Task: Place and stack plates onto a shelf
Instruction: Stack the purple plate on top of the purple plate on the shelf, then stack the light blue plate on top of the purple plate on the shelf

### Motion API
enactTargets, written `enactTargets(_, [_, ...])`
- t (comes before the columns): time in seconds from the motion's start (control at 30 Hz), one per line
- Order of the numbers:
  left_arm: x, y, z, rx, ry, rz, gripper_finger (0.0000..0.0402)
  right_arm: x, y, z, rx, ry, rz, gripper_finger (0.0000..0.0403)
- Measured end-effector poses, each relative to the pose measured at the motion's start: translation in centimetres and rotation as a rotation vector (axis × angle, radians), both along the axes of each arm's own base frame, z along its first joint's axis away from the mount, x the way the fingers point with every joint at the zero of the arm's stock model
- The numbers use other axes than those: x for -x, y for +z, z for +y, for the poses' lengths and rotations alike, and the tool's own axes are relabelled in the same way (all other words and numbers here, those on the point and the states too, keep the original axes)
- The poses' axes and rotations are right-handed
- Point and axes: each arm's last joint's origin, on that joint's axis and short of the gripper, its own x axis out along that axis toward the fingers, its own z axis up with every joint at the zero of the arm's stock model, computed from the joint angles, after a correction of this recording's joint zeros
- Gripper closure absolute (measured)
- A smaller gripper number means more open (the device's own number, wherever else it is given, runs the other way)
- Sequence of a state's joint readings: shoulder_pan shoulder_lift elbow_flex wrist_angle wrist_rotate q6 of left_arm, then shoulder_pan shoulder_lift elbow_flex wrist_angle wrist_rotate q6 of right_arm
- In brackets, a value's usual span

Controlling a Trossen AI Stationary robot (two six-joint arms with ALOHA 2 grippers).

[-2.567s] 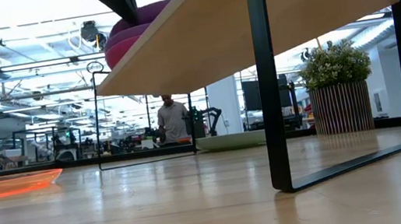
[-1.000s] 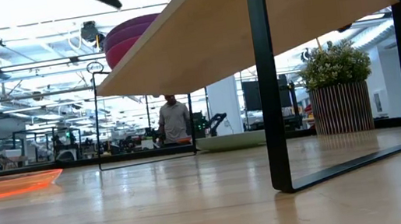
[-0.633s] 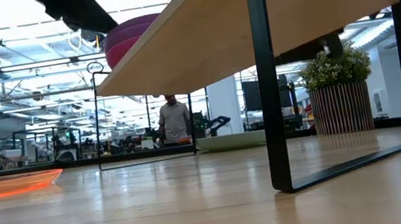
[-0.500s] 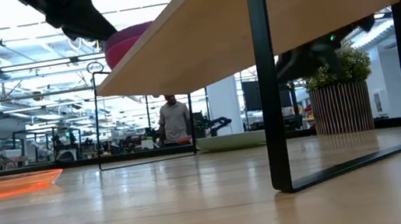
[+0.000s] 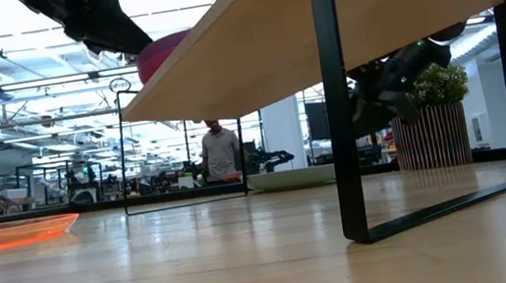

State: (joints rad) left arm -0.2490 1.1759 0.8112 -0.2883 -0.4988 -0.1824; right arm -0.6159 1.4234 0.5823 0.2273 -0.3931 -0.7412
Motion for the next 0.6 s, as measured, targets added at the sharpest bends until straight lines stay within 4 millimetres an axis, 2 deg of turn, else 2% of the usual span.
enactTargets(0.33, [0.0,0.5,0.4,-0.019,-0.004,-0.026,0.0355,-0.1,0.0,-0.1,0.031,0.013,0.000,0.0275])
enactTargets(0.6, [1.2,2.3,0.6,-0.007,-0.011,-0.119,0.0355,0.0,0.0,-0.1,0.031,-0.010,0.008,0.0274])
